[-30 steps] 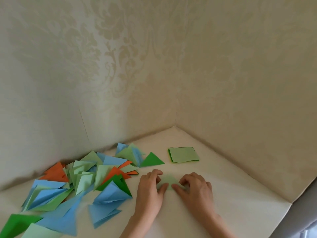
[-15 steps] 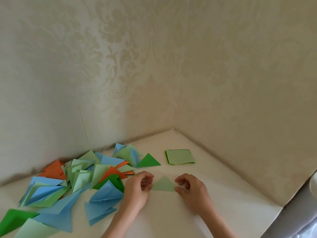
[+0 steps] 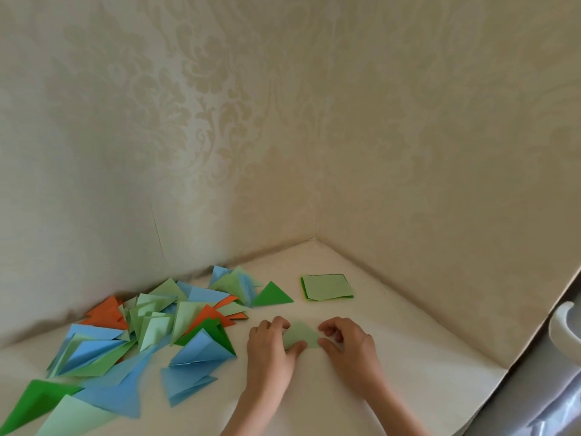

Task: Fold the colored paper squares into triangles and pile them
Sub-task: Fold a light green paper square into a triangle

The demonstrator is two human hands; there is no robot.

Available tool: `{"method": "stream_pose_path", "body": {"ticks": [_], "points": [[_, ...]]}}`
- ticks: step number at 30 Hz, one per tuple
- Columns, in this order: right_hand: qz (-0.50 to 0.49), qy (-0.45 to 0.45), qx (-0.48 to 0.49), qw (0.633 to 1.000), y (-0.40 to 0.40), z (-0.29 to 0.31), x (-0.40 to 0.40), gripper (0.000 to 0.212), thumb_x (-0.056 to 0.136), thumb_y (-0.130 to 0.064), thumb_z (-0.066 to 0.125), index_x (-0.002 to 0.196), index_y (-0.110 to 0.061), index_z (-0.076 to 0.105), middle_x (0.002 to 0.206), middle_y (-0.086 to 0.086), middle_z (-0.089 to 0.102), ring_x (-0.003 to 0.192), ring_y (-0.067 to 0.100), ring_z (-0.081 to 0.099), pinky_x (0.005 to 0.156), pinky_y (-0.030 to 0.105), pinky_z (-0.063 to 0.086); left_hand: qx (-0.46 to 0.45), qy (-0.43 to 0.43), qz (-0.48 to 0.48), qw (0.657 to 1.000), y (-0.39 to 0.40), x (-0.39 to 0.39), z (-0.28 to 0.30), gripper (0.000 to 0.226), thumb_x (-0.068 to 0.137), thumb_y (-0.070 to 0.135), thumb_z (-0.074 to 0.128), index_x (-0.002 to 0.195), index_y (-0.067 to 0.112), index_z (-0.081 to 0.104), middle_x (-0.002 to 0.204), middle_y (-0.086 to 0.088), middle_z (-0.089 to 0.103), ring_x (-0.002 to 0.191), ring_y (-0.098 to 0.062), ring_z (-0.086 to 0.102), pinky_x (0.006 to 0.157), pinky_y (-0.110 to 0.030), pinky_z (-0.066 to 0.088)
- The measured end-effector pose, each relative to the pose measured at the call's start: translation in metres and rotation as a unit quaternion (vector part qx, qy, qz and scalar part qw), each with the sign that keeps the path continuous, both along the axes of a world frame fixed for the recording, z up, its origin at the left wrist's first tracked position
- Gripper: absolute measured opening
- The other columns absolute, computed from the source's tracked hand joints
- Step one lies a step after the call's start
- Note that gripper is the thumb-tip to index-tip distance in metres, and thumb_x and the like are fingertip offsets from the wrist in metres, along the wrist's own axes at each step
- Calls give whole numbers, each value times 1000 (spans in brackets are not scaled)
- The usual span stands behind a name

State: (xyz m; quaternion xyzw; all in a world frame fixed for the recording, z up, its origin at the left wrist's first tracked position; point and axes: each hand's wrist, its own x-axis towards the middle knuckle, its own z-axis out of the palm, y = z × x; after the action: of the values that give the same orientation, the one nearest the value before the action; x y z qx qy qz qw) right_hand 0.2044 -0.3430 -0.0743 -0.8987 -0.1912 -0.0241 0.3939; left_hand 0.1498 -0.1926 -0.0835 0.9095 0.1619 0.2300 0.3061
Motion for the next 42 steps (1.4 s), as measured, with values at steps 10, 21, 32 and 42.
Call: {"method": "stream_pose_path", "body": {"ticks": [10,21,32,42], "points": [[-5,-65,30,997,-4,0,12,21,82,-25,71,89,-41,59,91,-17,62,82,2,56,72,13,43,-46,-96,-18,994,27,5,0,26,83,22,73,108,24,66,80,16,59,72,-12,54,70,-27,45],[10,-132,-120,984,29,3,81,40,85,-37,67,121,-21,64,126,-6,62,115,15,58,102,33,41,-29,-69,24,997,63,47,-3,17,85,29,69,97,29,57,83,16,57,83,-11,54,70,-29,40],[-60,-196,-89,975,41,-9,82,7,76,-20,76,73,-27,74,93,-12,71,86,17,66,74,34,44,86,-84,62,991,59,44,-3,34,72,23,81,99,21,62,99,1,53,93,-19,47,79,-28,38],[-45,-311,-5,949,-14,22,36,10,74,-19,82,81,-24,76,94,-13,70,89,10,63,75,30,47,72,-196,-135,969,27,19,26,29,77,16,76,101,21,61,101,9,50,96,-6,48,86,-13,37]]}}
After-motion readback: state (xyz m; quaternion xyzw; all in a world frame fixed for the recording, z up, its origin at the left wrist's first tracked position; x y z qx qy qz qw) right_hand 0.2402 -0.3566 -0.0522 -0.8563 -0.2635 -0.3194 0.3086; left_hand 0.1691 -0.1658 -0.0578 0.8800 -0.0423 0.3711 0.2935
